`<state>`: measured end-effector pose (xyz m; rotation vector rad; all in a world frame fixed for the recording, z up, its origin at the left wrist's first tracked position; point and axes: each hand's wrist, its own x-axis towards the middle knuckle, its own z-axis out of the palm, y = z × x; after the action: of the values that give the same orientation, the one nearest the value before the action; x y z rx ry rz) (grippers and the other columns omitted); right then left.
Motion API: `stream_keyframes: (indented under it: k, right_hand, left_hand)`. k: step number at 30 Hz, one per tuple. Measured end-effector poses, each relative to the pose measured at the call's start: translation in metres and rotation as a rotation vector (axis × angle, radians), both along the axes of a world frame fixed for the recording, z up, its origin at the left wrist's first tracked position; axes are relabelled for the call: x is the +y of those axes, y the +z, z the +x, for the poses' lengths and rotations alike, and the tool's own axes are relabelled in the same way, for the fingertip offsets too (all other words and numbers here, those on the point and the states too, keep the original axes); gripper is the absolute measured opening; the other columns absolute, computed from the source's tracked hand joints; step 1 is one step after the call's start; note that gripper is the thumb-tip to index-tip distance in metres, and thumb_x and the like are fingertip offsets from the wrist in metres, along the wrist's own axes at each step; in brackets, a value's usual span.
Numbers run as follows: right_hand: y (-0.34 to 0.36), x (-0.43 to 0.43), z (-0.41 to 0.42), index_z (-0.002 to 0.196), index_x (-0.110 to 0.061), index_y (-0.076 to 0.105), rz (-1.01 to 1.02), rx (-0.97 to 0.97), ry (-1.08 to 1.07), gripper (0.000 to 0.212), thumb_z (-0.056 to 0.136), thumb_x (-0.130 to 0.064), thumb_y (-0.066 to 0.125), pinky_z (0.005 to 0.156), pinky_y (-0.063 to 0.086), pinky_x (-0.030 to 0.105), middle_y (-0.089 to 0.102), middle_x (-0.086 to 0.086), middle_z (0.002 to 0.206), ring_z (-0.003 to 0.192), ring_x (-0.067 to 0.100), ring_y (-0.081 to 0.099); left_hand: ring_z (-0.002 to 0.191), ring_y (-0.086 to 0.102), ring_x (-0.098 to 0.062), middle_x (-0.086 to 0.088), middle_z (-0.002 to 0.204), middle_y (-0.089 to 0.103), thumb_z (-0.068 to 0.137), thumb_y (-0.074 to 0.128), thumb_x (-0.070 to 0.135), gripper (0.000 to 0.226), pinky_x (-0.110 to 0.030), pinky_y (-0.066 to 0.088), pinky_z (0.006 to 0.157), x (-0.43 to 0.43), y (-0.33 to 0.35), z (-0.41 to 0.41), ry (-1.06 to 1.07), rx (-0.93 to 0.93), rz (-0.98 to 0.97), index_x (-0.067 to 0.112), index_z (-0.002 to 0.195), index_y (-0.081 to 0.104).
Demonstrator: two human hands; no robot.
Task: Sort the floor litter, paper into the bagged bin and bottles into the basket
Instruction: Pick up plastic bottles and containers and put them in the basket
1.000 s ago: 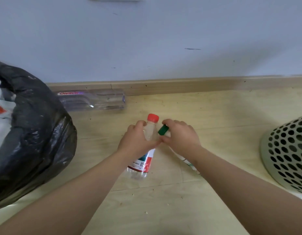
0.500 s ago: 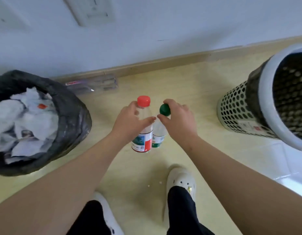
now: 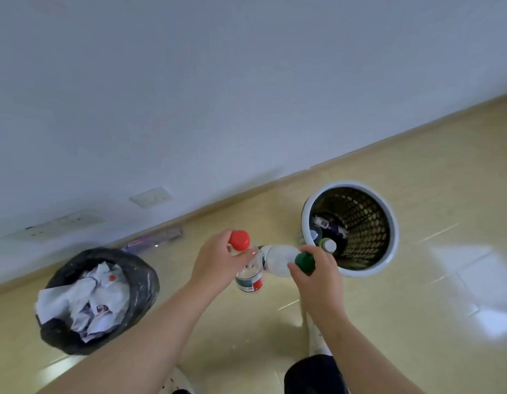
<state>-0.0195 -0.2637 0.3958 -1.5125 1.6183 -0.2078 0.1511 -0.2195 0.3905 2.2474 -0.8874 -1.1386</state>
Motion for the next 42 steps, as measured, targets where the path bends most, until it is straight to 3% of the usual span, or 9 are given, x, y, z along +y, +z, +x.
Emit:
stream_keyframes:
  k: [4, 9, 12, 15, 17, 24, 35, 39, 42]
  right_hand:
    - [0.005, -0.050, -0.046, 0.118, -0.020, 0.056, 0.044, -0.061, -0.104, 0.035, 0.085, -0.018, 0.066, 0.082, 0.036, 0.021, 0.050, -0.005, 0.113, 0.098, 0.010, 0.049]
    - [-0.001, -0.118, -0.120, 0.114, -0.021, 0.055, 0.094, -0.079, -0.187, 0.030, 0.086, -0.017, 0.065, 0.071, 0.039, 0.015, 0.053, -0.001, 0.112, 0.093, 0.011, 0.052]
    - [-0.016, -0.151, -0.155, 0.114, -0.020, 0.055, 0.102, -0.041, -0.240, 0.029, 0.087, -0.018, 0.064, 0.076, 0.041, 0.024, 0.052, 0.000, 0.111, 0.092, 0.014, 0.053]
    - [-0.044, -0.173, -0.175, 0.116, -0.019, 0.054, 0.117, -0.019, -0.273, 0.030, 0.087, -0.016, 0.063, 0.076, 0.039, 0.024, 0.049, -0.002, 0.111, 0.092, 0.014, 0.052]
    - [-0.065, -0.181, -0.182, 0.118, -0.019, 0.054, 0.148, 0.003, -0.274, 0.031, 0.088, -0.016, 0.061, 0.077, 0.038, 0.023, 0.048, -0.003, 0.113, 0.093, 0.013, 0.050]
    - [-0.135, -0.204, -0.191, 0.123, -0.021, 0.051, 0.244, 0.063, -0.189, 0.033, 0.090, -0.017, 0.056, 0.079, 0.040, 0.025, 0.046, -0.001, 0.124, 0.096, 0.012, 0.048]
    - [-0.218, -0.212, -0.188, 0.127, -0.017, 0.046, 0.355, 0.196, 0.027, 0.034, 0.093, -0.009, 0.046, 0.079, 0.041, 0.029, 0.039, 0.006, 0.130, 0.087, 0.017, 0.044]
    - [-0.239, -0.216, -0.183, 0.128, -0.016, 0.045, 0.428, 0.249, 0.050, 0.039, 0.092, -0.003, 0.042, 0.088, 0.047, 0.035, 0.038, 0.009, 0.133, 0.092, 0.023, 0.047]
    - [-0.250, -0.218, -0.181, 0.130, -0.016, 0.046, 0.466, 0.279, 0.074, 0.045, 0.089, 0.002, 0.041, 0.095, 0.048, 0.041, 0.037, 0.011, 0.135, 0.100, 0.028, 0.050]
  left_hand:
    - [0.096, 0.058, -0.014, 0.005, 0.098, 0.064, 0.075, 0.075, 0.030, 0.024, -0.026, 0.043, 0.078, -0.055, 0.008, -0.042, 0.055, -0.015, -0.041, 0.027, 0.091, 0.059]
    - [0.088, 0.052, -0.012, 0.014, 0.086, 0.055, 0.075, 0.076, 0.021, 0.025, -0.008, 0.034, 0.068, -0.117, 0.006, -0.117, 0.051, -0.115, -0.096, 0.028, 0.089, 0.057]
    - [0.087, 0.051, -0.011, 0.013, 0.088, 0.052, 0.073, 0.077, 0.021, 0.027, -0.021, 0.046, 0.074, -0.154, -0.008, -0.149, 0.036, -0.144, -0.136, 0.025, 0.093, 0.061]
    - [0.086, 0.048, -0.008, 0.007, 0.096, 0.055, 0.075, 0.076, 0.026, 0.030, -0.009, 0.036, 0.067, -0.184, -0.033, -0.170, -0.001, -0.190, -0.135, 0.021, 0.101, 0.063]
    - [0.085, 0.045, -0.009, 0.007, 0.097, 0.054, 0.077, 0.074, 0.028, 0.028, -0.013, 0.030, 0.064, -0.200, -0.054, -0.182, -0.036, -0.204, -0.088, 0.022, 0.102, 0.062]
    - [0.086, 0.047, -0.015, 0.005, 0.100, 0.046, 0.084, 0.066, 0.026, 0.026, -0.025, 0.034, 0.071, -0.221, -0.131, -0.206, -0.149, -0.219, 0.111, 0.022, 0.109, 0.058]
    - [0.099, 0.054, -0.030, -0.009, 0.118, 0.043, 0.092, 0.054, 0.031, 0.034, -0.037, 0.045, 0.077, -0.240, -0.224, -0.238, -0.569, -0.337, 0.331, 0.020, 0.124, 0.049]
    - [0.106, 0.051, -0.030, -0.012, 0.121, 0.044, 0.094, 0.051, 0.021, 0.029, -0.033, 0.037, 0.072, -0.246, -0.248, -0.243, -0.720, -0.438, 0.382, 0.016, 0.123, 0.051]
    - [0.113, 0.047, -0.031, -0.012, 0.123, 0.048, 0.095, 0.049, 0.022, 0.030, -0.034, 0.039, 0.079, -0.242, -0.262, -0.245, -0.776, -0.453, 0.447, 0.015, 0.124, 0.052]
